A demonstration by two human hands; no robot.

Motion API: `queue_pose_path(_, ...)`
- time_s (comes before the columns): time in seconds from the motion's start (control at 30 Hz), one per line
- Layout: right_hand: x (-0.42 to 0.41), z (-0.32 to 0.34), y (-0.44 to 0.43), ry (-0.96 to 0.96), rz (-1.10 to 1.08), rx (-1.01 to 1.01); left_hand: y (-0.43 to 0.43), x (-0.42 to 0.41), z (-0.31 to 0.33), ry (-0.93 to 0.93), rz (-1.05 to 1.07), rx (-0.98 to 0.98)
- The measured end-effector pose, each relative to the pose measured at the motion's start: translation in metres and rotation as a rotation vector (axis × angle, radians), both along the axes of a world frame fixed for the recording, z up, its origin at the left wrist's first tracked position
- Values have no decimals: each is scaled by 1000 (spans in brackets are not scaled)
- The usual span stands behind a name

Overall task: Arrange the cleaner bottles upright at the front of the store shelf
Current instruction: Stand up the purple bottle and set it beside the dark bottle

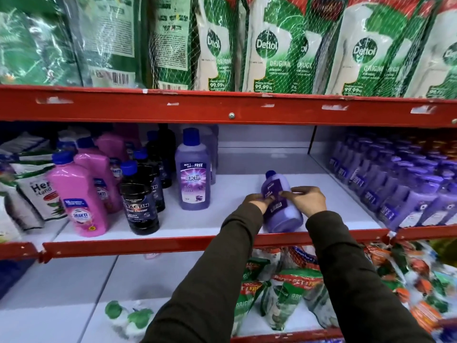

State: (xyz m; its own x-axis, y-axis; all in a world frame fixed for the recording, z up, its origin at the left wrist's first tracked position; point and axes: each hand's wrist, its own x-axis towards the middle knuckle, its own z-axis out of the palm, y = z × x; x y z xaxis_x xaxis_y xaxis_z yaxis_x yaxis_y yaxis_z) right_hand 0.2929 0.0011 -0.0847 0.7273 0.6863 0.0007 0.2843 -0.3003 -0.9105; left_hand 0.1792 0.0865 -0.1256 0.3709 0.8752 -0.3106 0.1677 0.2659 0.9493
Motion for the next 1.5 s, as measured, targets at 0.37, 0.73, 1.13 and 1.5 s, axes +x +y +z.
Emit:
queue_pose_path(0.37, 8, 6, -14, 379, 95, 254, -31, -24, 43, -321, 95, -60)
queue_pose_path(0.73, -100, 10, -21, 385, 393, 474, -46, -137, 53, -375, 244, 273)
queue_pose_path(1.13, -193, -9, 10, 312, 525, 519, -34, -230, 25, -345, 367, 473)
queue_pose_path(1.5, -198, -25, 5, 209, 420, 533, -31, -221, 10, -327, 324, 452)
